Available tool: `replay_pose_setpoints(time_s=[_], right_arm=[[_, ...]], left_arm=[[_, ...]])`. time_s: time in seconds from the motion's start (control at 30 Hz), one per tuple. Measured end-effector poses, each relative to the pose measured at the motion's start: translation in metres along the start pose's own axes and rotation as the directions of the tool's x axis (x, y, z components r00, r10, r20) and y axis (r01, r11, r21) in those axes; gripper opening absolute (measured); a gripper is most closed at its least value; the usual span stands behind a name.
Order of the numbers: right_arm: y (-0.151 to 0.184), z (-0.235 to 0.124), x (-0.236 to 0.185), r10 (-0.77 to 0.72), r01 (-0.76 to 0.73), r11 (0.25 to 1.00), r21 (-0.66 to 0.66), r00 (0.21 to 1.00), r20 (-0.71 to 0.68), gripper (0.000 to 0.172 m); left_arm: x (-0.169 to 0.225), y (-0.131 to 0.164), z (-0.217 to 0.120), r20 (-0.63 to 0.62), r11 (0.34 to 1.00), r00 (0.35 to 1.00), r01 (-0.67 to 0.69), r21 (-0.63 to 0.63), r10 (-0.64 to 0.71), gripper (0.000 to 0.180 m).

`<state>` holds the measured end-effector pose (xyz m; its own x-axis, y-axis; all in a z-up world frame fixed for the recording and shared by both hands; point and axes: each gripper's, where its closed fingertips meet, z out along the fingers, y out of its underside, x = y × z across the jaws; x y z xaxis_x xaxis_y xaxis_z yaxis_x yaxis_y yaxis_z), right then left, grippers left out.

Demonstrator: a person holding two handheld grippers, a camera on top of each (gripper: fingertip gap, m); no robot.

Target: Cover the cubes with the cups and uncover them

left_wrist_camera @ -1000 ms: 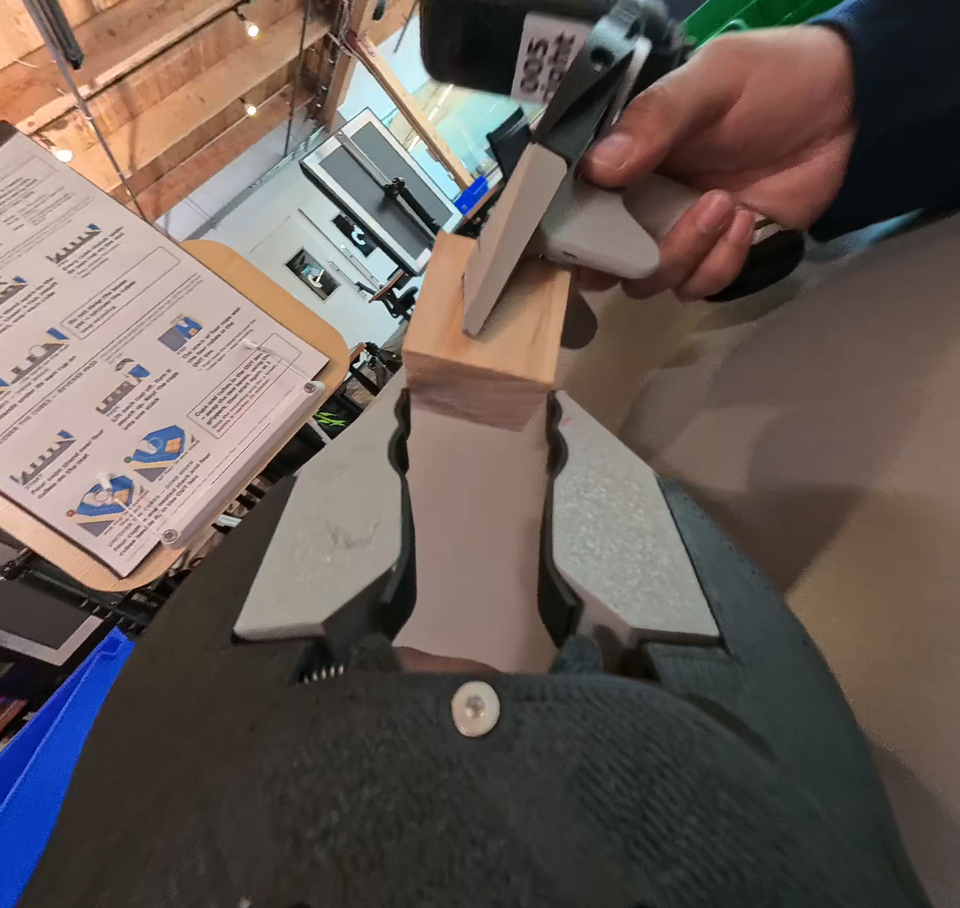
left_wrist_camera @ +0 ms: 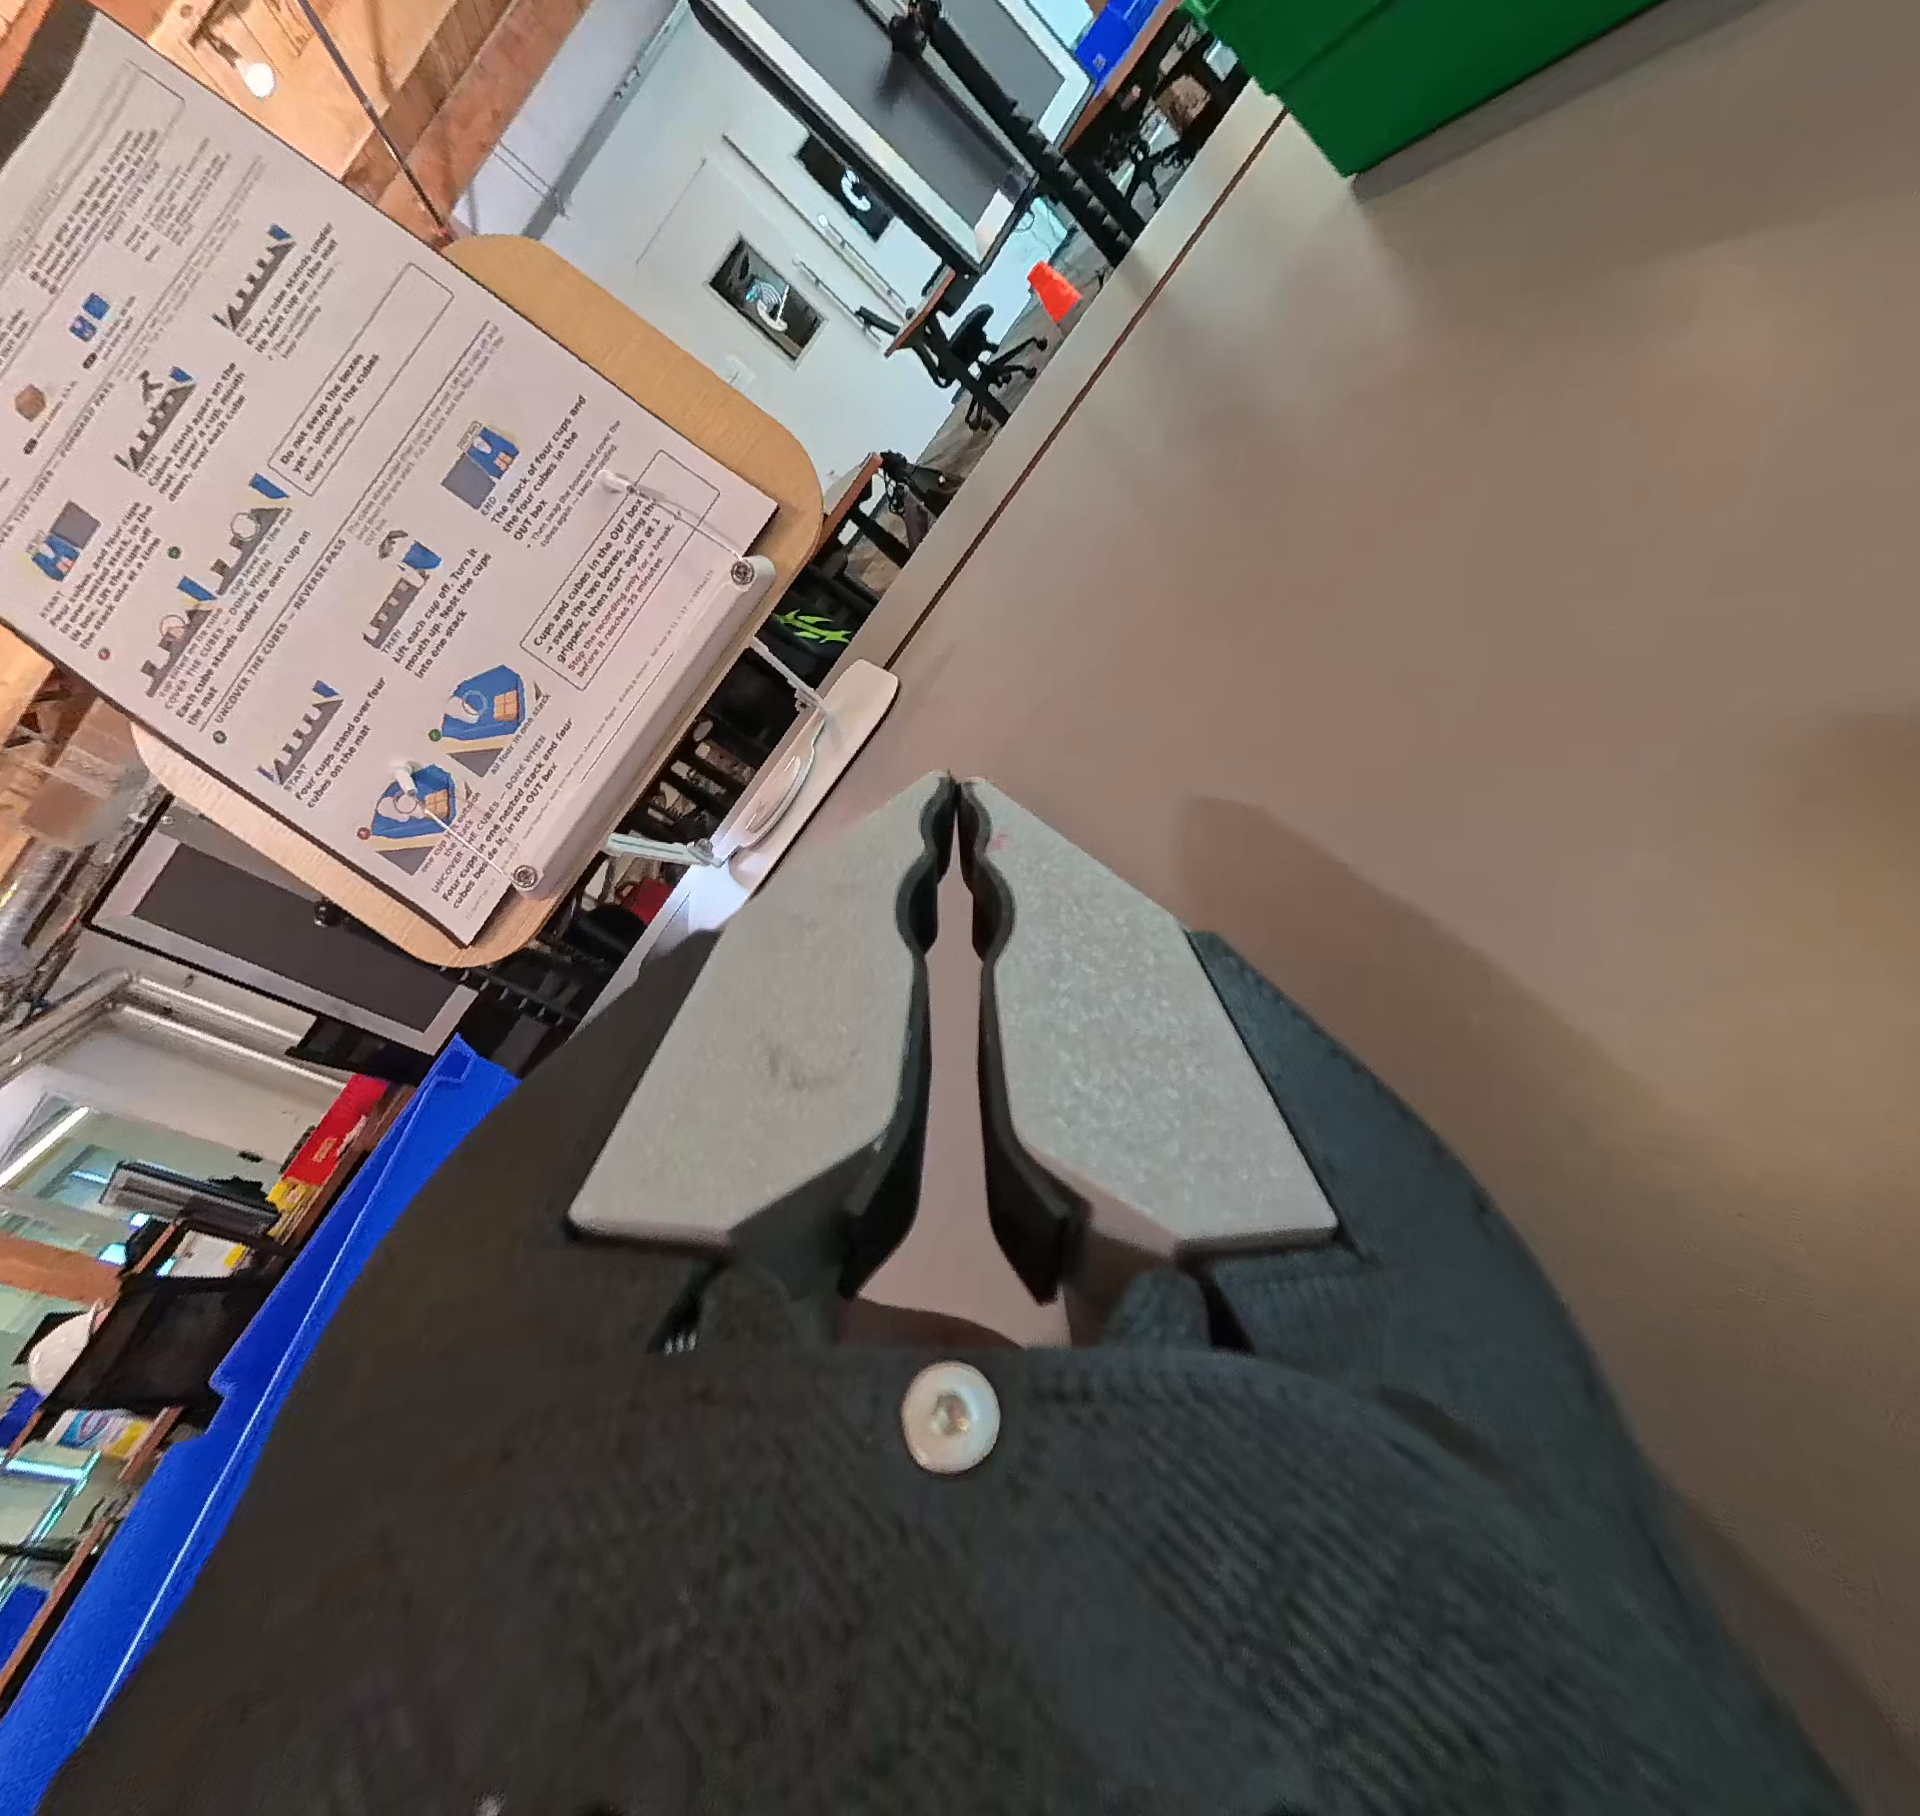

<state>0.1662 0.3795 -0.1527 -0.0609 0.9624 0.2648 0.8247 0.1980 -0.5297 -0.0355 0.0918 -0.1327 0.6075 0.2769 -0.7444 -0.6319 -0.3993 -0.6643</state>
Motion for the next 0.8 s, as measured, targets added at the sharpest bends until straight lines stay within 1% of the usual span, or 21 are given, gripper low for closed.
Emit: replay_pose_setpoints(time_s=[0.03, 0.07, 0.1, 0.13, 0.17, 0.2, 0.23, 0.27, 0.33, 0.37, 0.4, 0.43, 0.47, 0.5, 0.57, 0.6, 0.63, 0.7, 0.77, 0.8], right_arm=[[0.007, 0.007, -0.003, -0.021, 0.021, 0.998, -0.051, 1.0, 0.011, 0.059], [0.01, 0.011, -0.002, -0.035, 0.034, 0.996, -0.083, 0.999, -0.01, 0.063], [0.008, 0.013, 0.003, -0.039, 0.035, 0.996, -0.077, 0.998, -0.049, 0.067], [0.003, 0.011, 0.005, -0.023, 0.02, 0.999, -0.044, 0.997, -0.069, 0.067], [-0.005, 0.007, 0.005, 0.014, -0.013, 1.0, 0.011, 0.998, -0.066, 0.066], [-0.013, 0.001, 0.003, 0.062, -0.058, 0.995, 0.08, 0.997, -0.051, 0.067], [-0.022, -0.007, 0.002, 0.11, -0.103, 0.982, 0.157, 0.993, -0.035, 0.067], [-0.03, -0.017, 0.002, 0.153, -0.144, 0.961, 0.237, 0.988, -0.021, 0.068], [-0.043, -0.035, -0.006, 0.221, -0.216, 0.897, 0.386, 0.975, 0.034, 0.071], [-0.046, -0.041, -0.012, 0.243, -0.246, 0.865, 0.437, 0.968, 0.065, 0.071], [-0.047, -0.046, -0.021, 0.248, -0.264, 0.843, 0.469, 0.964, 0.096, 0.08], [-0.046, -0.047, -0.032, 0.24, -0.267, 0.835, 0.482, 0.964, 0.119, 0.087], [-0.044, -0.047, -0.041, 0.23, -0.26, 0.835, 0.484, 0.965, 0.123, 0.087], [-0.042, -0.047, -0.049, 0.223, -0.252, 0.834, 0.491, 0.968, 0.118, 0.087], [-0.044, -0.046, -0.07, 0.212, -0.26, 0.818, 0.514, 0.966, 0.151, 0.085], [-0.046, -0.043, -0.082, 0.201, -0.269, 0.813, 0.517, 0.962, 0.185, 0.087], [-0.048, -0.037, -0.091, 0.197, -0.273, 0.815, 0.512, 0.96, 0.199, 0.091], [-0.05, -0.02, -0.087, 0.232, -0.263, 0.831, 0.49, 0.965, 0.124, 0.092], [-0.05, -0.005, -0.074, 0.284, -0.263, 0.847, 0.462, 0.959, 0.026, 0.089], [-0.052, -0.003, -0.068, 0.295, -0.255, 0.849, 0.463, 0.955, -0.014, 0.077]], left_arm=[[-0.001, 0.002, 0.001, 0.006, 1.0, 1.0, 0.003, -0.015, -0.002, 0.0], [-0.003, 0.006, 0.002, 0.012, 0.999, 1.0, 0.007, -0.034, -0.006, 0.005], [-0.005, 0.01, 0.002, 0.017, 0.998, 1.0, 0.014, -0.058, -0.013, 0.016], [-0.009, 0.016, 0.002, 0.035, 0.995, 0.999, 0.029, -0.096, -0.026, 0.021], [-0.012, 0.024, 0.001, 0.049, 0.988, 0.998, 0.052, -0.145, -0.045, 0.027], [-0.015, 0.031, -0.001, 0.057, 0.978, 0.996, 0.082, -0.19, -0.072, 0.039], [-0.018, 0.036, -0.005, 0.075, 0.967, 0.991, 0.121, -0.223, -0.107, 0.051], [-0.023, 0.039, -0.012, 0.098, 0.957, 0.984, 0.166, -0.237, -0.146, 0.058], [-0.032, 0.037, -0.032, 0.133, 0.937, 0.957, 0.282, -0.209, -0.258, 0.067], [-0.034, 0.037, -0.043, 0.127, 0.914, 0.932, 0.358, -0.191, -0.338, 0.069], [-0.038, 0.04, -0.054, 0.119, 0.881, 0.9, 0.436, -0.185, -0.42, 0.073], [-0.044, 0.047, -0.066, 0.124, 0.843, 0.864, 0.503, -0.189, -0.488, 0.079], [-0.056, 0.059, -0.079, 0.166, 0.811, 0.832, 0.553, -0.191, -0.528, 0.084], [-0.073, 0.074, -0.094, 0.242, 0.788, 0.802, 0.59, -0.177, -0.546, 0.086], [-0.11, 0.102, -0.126, 0.395, 0.748, 0.722, 0.653, -0.118, -0.568, 0.083], [-0.122, 0.115, -0.137, 0.436, 0.72, 0.681, 0.687, -0.102, -0.588, 0.083], [-0.129, 0.126, -0.142, 0.442, 0.685, 0.652, 0.72, -0.106, -0.616, 0.083], [-0.131, 0.143, -0.137, 0.413, 0.627, 0.627, 0.763, -0.155, -0.661, 0.086], [-0.135, 0.157, -0.121, 0.407, 0.615, 0.644, 0.757, -0.22, -0.648, 0.09], [-0.138, 0.166, -0.113, 0.425, 0.618, 0.66, 0.744, -0.256, -0.619, 0.091]])
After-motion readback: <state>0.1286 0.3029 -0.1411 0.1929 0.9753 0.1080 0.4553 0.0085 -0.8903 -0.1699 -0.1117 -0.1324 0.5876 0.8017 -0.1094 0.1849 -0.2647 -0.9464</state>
